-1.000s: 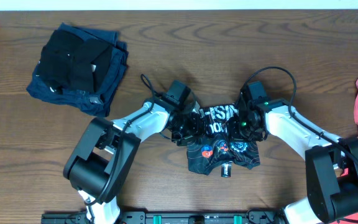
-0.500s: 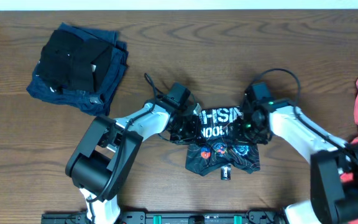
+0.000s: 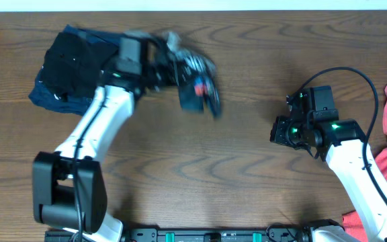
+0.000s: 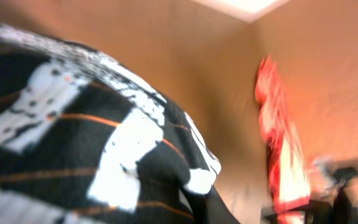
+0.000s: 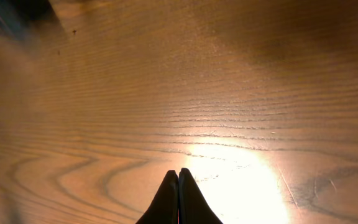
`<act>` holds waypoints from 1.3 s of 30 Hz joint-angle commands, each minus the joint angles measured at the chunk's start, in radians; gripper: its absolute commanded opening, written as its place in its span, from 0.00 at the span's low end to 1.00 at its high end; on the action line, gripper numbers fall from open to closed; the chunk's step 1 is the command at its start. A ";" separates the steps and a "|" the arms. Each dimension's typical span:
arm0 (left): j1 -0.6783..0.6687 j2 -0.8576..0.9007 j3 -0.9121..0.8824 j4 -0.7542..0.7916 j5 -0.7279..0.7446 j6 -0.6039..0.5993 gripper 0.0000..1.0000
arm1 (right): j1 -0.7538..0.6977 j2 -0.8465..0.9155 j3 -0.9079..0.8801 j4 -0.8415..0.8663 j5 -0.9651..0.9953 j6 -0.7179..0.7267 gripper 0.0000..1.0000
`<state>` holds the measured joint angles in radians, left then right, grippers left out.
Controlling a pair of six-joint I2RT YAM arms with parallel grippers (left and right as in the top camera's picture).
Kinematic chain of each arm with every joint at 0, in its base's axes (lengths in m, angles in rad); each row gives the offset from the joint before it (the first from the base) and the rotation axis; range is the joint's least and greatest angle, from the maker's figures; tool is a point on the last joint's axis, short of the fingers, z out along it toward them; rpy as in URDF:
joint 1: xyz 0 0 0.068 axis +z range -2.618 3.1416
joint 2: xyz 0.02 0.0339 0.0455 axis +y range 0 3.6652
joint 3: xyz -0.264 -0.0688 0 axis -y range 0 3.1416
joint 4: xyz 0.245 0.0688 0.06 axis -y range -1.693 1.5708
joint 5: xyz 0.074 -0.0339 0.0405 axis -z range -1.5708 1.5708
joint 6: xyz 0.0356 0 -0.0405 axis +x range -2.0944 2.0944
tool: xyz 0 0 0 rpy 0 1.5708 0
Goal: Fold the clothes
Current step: 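Lift the folded black jersey with the left gripper onto the dark clothes stack, then release the jersey on the stack and withdraw the left gripper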
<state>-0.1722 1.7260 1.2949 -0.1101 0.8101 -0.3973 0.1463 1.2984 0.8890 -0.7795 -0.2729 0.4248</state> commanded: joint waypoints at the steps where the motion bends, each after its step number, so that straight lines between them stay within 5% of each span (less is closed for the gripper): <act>1: 0.070 -0.018 0.050 0.144 0.026 -0.106 0.06 | -0.008 -0.006 0.016 -0.009 0.006 0.060 0.01; 4: 0.153 -0.014 0.092 0.249 0.000 -0.144 0.06 | -0.008 -0.006 0.016 -0.026 0.006 0.074 0.01; 12: 0.405 -0.010 0.116 0.201 -0.068 -0.061 0.06 | 0.004 -0.006 0.016 -0.081 0.006 0.077 0.01; 17: 0.537 0.010 0.116 0.003 -0.080 0.120 0.06 | 0.025 -0.006 0.016 -0.082 0.007 0.088 0.01; 22: 0.613 0.053 0.115 -0.264 -0.281 0.229 0.07 | 0.031 -0.006 0.016 -0.082 0.006 0.098 0.01; 28: 0.689 0.114 0.114 -0.416 -0.381 0.225 0.35 | 0.032 -0.006 0.016 -0.089 0.001 0.099 0.01; 32: 0.739 0.101 0.115 -0.484 -0.381 0.224 0.82 | 0.032 -0.006 0.016 -0.102 -0.024 0.098 0.01; 39: 0.827 -0.038 0.115 -0.601 -0.374 0.225 1.00 | 0.032 -0.014 0.016 -0.108 -0.020 0.063 0.01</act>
<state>0.6292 1.7882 1.3937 -0.6941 0.4454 -0.1822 0.1619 1.2984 0.8890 -0.8921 -0.2848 0.5076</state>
